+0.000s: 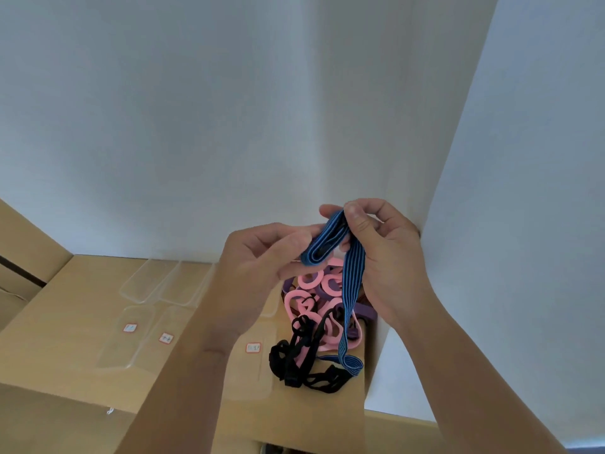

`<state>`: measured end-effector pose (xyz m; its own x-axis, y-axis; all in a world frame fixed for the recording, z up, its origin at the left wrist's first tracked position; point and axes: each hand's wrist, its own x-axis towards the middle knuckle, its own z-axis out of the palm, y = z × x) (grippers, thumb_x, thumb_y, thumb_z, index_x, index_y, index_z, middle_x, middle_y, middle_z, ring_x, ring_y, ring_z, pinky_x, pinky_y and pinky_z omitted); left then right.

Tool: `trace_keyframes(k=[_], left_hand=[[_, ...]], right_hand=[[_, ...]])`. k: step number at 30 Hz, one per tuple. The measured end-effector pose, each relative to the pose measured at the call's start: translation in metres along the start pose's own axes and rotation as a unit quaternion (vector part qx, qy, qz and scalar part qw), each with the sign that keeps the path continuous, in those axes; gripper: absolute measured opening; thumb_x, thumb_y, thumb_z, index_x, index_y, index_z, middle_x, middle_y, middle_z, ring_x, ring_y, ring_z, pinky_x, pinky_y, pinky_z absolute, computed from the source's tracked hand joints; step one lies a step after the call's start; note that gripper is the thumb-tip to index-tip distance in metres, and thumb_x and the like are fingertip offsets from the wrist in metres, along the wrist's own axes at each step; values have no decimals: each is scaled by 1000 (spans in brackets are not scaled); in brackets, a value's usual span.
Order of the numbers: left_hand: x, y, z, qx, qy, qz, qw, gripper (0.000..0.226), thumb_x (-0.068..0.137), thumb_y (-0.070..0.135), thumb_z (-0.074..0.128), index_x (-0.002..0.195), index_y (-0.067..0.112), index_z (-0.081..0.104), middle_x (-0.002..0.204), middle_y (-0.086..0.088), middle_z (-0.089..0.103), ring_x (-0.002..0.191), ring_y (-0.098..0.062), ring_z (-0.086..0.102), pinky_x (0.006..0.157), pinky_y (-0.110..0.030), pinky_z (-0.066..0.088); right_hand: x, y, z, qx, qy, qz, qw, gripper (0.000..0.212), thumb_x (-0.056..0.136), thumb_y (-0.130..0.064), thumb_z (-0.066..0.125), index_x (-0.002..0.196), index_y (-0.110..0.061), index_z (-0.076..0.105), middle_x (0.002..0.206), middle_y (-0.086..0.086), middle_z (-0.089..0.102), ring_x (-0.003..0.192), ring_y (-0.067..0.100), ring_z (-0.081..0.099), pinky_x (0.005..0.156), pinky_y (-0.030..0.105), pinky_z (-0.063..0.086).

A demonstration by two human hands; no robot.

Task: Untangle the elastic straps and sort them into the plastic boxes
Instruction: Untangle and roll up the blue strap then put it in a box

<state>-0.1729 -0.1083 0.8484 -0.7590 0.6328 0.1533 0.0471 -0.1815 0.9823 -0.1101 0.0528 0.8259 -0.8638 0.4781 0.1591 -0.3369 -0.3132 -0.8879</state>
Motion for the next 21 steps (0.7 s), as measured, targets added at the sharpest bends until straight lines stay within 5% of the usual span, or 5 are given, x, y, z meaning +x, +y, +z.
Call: trace_keyframes(k=[3,6,10,17,21], left_hand=[[0,-2,3,-2,32,-39,999,20,83,28,84,85,9,78,107,-19,76,91,-35,76,77,-37,63],[3,-2,8,-33,49,-84,995,30,74,22,84,93,4,69,100,-23,73,78,-32,75,66,-33,61],[6,1,9,-75,54,-132,987,61,68,16,85,123,4,62,98,-19,71,76,-32,76,66,-38,62],[7,0,-10,-94,30,-127,987,43,77,14,77,117,-2,71,121,-35,63,93,-30,76,75,-35,63],[12,-1,-26,-90,64,-68,991,36,81,19,74,110,-2,70,98,-15,73,83,-25,76,75,-43,64]], right_hand=[[2,2,-1,-25,-19,16,999,9,87,-26,67,80,-23,72,103,11,77,95,53,62,90,63,54],[2,5,3,-38,-18,49,998,14,83,-32,72,84,-19,76,92,18,73,79,41,65,81,68,52],[5,7,9,-60,-27,84,994,24,82,-41,75,85,-16,77,82,10,72,77,29,67,80,53,56],[2,17,33,-72,-45,152,985,55,90,-57,57,102,-5,71,84,24,67,72,27,64,64,38,54],[5,26,42,-76,-67,175,979,48,104,-48,46,99,-4,65,63,10,50,42,16,39,37,24,27]])
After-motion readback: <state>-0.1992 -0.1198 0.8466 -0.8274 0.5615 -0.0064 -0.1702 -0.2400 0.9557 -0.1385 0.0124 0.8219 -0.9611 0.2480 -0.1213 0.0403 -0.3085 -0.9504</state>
